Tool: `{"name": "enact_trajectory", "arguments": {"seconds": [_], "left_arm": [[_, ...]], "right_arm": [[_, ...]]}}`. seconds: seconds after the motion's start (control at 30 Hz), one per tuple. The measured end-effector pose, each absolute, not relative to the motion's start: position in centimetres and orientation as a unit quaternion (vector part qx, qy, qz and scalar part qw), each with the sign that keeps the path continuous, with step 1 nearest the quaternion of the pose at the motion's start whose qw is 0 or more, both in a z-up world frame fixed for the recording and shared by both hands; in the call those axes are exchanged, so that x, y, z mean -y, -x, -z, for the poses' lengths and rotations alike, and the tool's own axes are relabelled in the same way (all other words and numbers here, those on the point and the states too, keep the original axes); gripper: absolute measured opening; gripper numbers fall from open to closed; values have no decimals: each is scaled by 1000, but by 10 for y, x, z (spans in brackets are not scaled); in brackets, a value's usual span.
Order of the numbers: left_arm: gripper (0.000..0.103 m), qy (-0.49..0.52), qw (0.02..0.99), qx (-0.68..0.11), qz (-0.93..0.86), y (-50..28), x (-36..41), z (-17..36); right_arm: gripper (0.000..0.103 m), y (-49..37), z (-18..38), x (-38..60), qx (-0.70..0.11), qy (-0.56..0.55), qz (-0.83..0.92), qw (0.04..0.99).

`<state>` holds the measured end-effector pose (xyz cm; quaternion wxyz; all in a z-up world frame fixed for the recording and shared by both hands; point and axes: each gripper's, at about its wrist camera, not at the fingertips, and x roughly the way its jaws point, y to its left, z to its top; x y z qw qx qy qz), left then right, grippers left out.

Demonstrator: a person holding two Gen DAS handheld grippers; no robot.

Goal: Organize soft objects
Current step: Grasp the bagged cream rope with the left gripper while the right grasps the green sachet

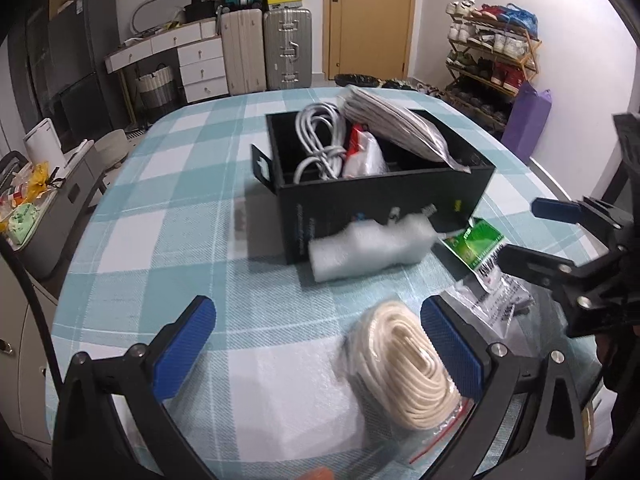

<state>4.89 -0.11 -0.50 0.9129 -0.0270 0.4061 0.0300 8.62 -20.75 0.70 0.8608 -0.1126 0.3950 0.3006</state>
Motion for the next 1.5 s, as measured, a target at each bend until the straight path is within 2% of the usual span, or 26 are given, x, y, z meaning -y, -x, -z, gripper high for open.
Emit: {"name": "enact_trajectory", "arguments": {"seconds": [0.63, 1.33, 1.5], "left_arm": [[103, 18, 893, -449, -8, -46, 28, 25], [103, 10, 889, -458, 8, -41, 22, 23], [103, 2, 887, -461, 19, -42, 30, 25]], "right_arm": [[102, -111, 23, 208, -437, 114, -284, 846], [102, -118, 34, 197, -454, 119, -279, 838], [98, -118, 34, 197, -451, 120, -280, 839]]}}
